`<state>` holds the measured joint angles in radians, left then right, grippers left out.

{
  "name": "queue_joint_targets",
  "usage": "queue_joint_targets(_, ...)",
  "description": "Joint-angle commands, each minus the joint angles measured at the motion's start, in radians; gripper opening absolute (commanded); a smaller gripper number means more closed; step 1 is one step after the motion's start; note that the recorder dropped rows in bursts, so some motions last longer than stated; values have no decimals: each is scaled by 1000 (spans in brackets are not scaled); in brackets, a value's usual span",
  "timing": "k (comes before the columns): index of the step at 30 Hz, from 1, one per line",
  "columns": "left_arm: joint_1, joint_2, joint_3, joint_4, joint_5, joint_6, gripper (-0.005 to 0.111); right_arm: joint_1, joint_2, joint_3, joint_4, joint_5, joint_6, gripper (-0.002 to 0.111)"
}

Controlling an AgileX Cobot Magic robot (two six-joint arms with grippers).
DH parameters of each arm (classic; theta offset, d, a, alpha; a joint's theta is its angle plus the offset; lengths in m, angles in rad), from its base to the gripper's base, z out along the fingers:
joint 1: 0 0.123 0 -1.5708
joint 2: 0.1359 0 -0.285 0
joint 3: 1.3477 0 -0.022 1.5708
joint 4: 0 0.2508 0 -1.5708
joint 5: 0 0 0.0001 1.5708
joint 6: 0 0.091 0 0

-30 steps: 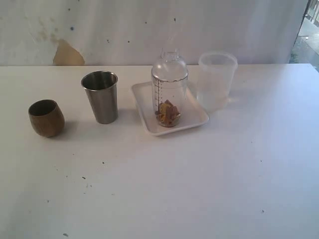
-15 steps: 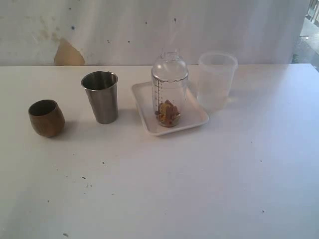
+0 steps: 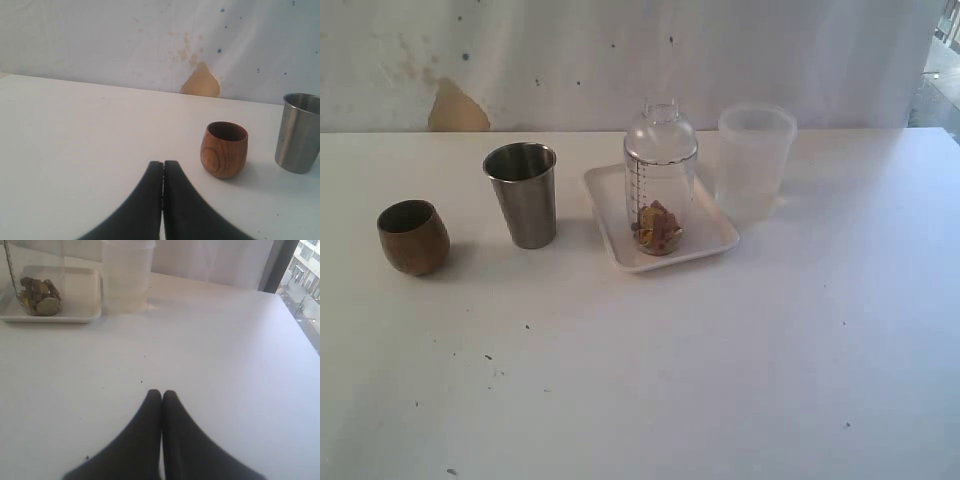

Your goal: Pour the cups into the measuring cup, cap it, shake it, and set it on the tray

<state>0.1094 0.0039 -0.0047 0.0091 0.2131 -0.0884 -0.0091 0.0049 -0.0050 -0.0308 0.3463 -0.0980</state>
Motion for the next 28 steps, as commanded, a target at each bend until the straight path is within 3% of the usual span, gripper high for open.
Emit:
queue_joint_targets(1,-1,-4,5,-1,-10,0,1,-5,-5,5,-11,4,-9,0)
queue_joint_targets(28,-1,-4,5,-1,-10,0,1,-5,-5,5,-11,4,-19,0)
